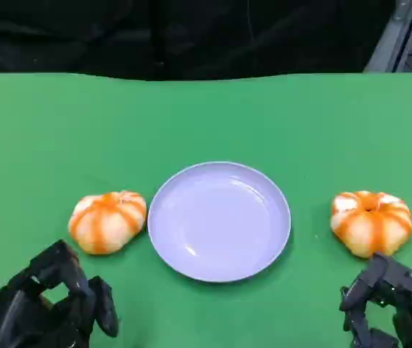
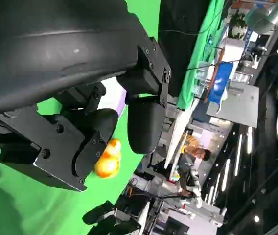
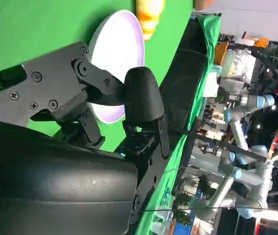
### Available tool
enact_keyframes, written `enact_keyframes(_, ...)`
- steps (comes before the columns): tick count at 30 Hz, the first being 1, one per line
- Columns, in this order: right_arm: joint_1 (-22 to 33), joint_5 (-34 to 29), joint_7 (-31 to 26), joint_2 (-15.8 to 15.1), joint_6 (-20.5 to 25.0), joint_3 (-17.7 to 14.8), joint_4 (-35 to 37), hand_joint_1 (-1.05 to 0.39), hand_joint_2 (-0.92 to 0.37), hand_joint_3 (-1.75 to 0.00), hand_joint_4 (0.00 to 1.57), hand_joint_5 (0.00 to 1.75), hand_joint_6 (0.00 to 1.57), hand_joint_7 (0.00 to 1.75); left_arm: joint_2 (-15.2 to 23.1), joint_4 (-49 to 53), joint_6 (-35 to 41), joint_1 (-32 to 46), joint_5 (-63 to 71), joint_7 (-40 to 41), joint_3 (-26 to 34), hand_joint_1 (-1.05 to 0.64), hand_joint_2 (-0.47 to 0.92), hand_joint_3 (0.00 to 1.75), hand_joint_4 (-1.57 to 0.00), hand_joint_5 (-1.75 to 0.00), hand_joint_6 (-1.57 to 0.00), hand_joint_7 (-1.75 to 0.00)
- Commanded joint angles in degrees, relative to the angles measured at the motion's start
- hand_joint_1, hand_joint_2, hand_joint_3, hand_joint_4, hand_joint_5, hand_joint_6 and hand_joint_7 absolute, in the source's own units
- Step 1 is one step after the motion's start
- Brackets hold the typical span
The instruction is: Grasp the bread from the table and place it into the plate.
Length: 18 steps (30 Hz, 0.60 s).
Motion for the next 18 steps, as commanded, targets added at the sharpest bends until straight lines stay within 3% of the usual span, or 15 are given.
enact_keyframes(1, 0.3, 0.4, -0.2, -0.4, 0.2, -0.1, -1.2, -0.14, -0.66, -0.96, 0.82, 1.75, 0.69, 1.61, 0.8, -0.7, 0.3, 0.6, -0.2, 0.4, 0.2, -0.02, 0.49, 1.48, -0.86, -1.75, -0.68, -1.74)
enact_keyframes(18, 0.3, 0.0, -0.4, -0.5, 0.4, -0.2, -1.4, -0.13, -0.66, -0.94, 0.81, 1.75, 0.69, 1.61, 0.8, -0.4, 0.1, 0.3, -0.2, 0.3, 0.3, 0.01, 0.50, 1.49, -0.86, -1.75, -0.68, -1.75)
